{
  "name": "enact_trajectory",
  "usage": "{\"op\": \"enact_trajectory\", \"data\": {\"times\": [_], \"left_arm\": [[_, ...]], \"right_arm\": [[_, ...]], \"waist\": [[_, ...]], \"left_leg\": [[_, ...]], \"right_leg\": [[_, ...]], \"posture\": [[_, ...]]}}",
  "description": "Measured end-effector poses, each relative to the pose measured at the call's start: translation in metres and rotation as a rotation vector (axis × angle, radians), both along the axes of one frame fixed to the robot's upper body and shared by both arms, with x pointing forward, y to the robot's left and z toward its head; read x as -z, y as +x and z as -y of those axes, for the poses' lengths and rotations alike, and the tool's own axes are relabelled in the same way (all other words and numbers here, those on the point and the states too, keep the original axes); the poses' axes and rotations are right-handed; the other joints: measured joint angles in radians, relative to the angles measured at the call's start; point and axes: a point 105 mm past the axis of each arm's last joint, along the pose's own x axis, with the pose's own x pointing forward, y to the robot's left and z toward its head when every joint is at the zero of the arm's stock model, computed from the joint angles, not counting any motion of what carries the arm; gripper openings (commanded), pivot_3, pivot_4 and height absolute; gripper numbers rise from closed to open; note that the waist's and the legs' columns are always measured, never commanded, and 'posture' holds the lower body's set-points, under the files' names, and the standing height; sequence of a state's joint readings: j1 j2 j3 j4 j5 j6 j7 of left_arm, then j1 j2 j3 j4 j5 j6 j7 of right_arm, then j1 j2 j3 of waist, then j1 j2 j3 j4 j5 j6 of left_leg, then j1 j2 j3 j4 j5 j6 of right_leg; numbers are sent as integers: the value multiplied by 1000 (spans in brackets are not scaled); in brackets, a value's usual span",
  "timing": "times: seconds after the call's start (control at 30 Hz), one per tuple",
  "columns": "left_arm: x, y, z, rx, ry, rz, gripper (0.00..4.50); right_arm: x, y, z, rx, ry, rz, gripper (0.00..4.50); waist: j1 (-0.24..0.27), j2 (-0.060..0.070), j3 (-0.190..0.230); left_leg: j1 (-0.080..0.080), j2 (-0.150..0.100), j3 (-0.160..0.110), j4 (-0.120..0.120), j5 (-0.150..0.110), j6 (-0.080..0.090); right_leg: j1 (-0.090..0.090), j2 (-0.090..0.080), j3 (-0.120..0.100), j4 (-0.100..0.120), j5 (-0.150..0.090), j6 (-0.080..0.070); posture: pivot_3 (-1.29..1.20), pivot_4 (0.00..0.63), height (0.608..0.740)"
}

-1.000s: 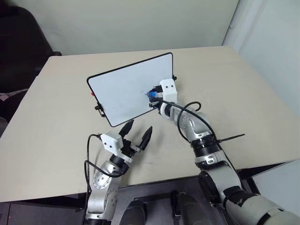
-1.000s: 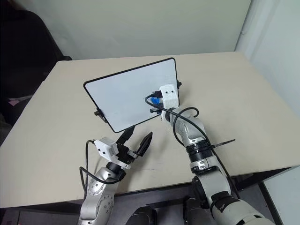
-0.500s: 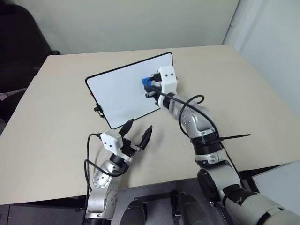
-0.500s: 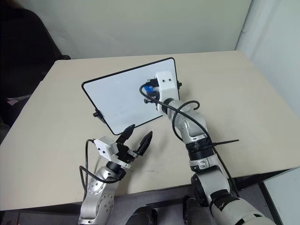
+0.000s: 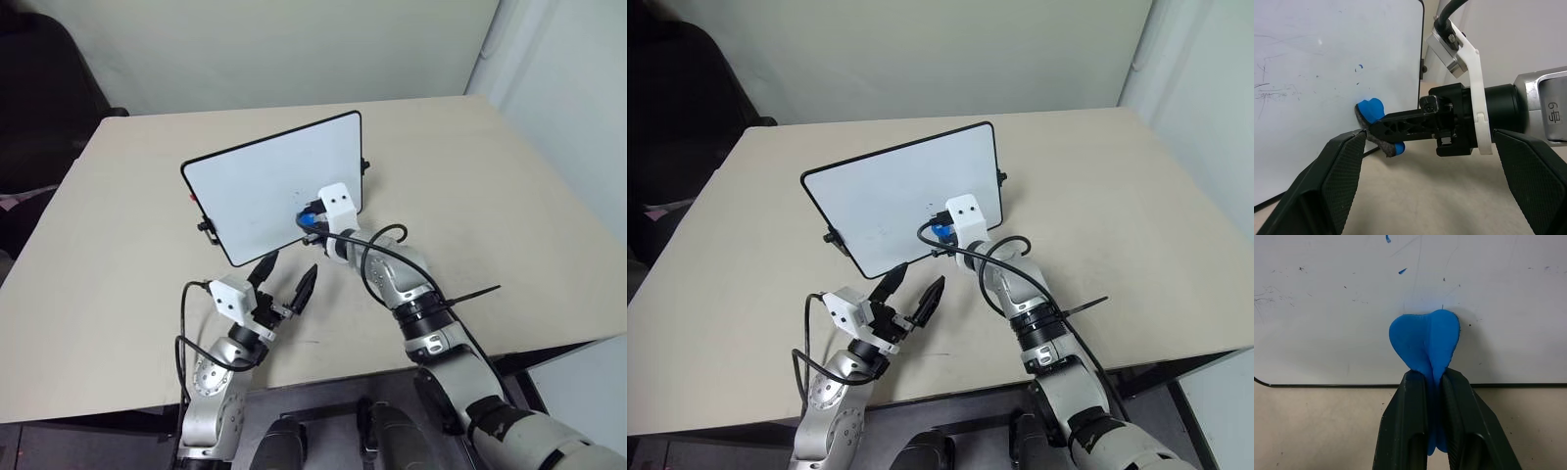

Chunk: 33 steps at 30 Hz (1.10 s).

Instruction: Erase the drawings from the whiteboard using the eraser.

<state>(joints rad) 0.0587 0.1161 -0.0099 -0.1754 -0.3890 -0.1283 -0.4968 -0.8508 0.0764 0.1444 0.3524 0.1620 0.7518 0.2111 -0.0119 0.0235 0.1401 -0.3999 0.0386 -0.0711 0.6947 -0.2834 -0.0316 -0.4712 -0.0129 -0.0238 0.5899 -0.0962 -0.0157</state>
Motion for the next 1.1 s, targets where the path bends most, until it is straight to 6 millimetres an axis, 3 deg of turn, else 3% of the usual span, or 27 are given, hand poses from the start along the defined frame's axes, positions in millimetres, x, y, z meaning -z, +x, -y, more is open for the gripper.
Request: {"op": "enact_trajectory", "data": {"times": [0.17, 0.43, 0.6, 0.7, 0.93, 1.1], "left_arm": [[0, 0, 0, 0, -1, 0, 4500], [0, 0, 0, 3, -1, 1, 4500], [-3, 2, 1, 7, -1, 12, 4500], [-3, 2, 2, 8, -3, 11, 4500], [1, 3, 3, 14, -5, -1, 4500], [0, 4, 4, 15, -4, 0, 4500]], "right_arm": [[-12, 1, 1, -1, 20, 9, 194], [-59, 0, -4, -26, 77, 118, 194], [-67, 0, -4, -29, 86, 138, 194], [-62, 0, -4, -39, 76, 134, 194], [10, -6, -3, -53, -23, -56, 194], [13, -6, -3, -58, -38, -65, 194]], "waist": [[0, 0, 0], [0, 0, 0], [1, 0, 0], [1, 0, 0], [2, 0, 0], [3, 0, 0]], "left_leg": [[-1, 0, 0, 0, 0, 0], [-1, 0, 0, 0, 0, 0], [-1, 0, 0, 0, 0, 0], [0, 0, 0, 0, 0, 0], [0, 0, 0, 0, 0, 0], [-1, 0, 0, 0, 0, 0]], "right_leg": [[0, 0, 0, 0, 0, 0], [-1, 0, 0, 0, 0, 0], [-1, 0, 0, 0, 0, 0], [0, 0, 0, 0, 0, 0], [0, 0, 0, 1, 0, 0], [0, 0, 0, 0, 0, 0]], "posture": [[0, 150, 737], [0, 150, 737], [0, 150, 737], [0, 150, 737], [0, 150, 737], [0, 150, 737]]}}
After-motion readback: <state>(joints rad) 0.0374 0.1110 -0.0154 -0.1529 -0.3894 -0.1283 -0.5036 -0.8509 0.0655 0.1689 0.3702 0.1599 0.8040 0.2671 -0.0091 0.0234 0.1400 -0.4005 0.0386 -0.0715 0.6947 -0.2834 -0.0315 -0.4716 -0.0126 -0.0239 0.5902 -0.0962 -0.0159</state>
